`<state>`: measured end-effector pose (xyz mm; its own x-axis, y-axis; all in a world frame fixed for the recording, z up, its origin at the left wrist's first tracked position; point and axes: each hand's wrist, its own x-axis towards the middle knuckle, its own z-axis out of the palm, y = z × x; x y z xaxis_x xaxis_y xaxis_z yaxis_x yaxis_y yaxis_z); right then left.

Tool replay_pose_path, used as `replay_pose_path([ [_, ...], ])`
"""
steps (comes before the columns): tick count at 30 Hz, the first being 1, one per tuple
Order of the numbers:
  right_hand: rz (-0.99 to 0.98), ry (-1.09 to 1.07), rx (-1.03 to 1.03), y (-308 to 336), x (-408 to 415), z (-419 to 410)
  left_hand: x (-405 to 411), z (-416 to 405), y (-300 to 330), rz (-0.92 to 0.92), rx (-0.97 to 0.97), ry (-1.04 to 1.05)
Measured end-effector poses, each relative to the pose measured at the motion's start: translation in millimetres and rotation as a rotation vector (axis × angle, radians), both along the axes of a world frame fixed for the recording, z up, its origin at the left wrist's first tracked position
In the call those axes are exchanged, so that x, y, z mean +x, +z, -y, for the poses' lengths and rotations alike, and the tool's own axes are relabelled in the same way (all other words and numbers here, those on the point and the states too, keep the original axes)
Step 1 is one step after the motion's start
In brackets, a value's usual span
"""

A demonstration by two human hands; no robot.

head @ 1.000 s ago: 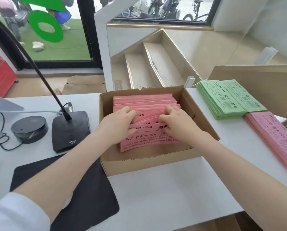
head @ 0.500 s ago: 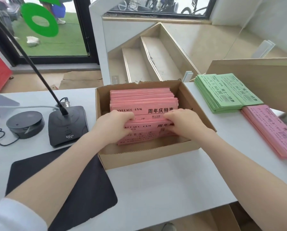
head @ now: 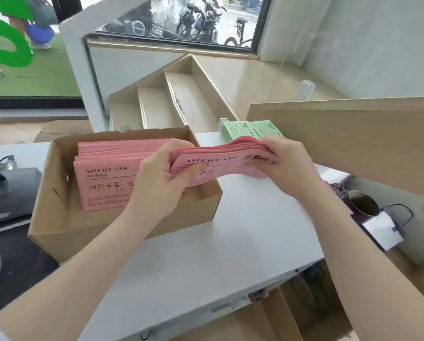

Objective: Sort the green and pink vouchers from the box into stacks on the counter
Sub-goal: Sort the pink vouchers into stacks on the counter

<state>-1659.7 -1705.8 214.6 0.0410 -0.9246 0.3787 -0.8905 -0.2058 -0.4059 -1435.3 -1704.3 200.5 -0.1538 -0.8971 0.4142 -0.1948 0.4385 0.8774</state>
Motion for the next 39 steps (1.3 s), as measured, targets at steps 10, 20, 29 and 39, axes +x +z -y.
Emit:
replay_pose_path([
  [10, 0.333, -0.145, 0.473, -103, -119, -60, -74, -41, -126, -0.005, 0.334, -0.068],
  [20, 1.048, 0.06, 0.473, -147, -112, -60, -91, -40, -144, -0.167, 0.461, -0.081],
  [29, 1.061, 0.035, 0.358, -144, -133, -69, -108, -32, -144, -0.085, 0.438, -0.079],
  [39, 0.827, -0.035, 0.566, -151, -160, -77, -140, -3, -144, 0.258, 0.463, 0.03],
])
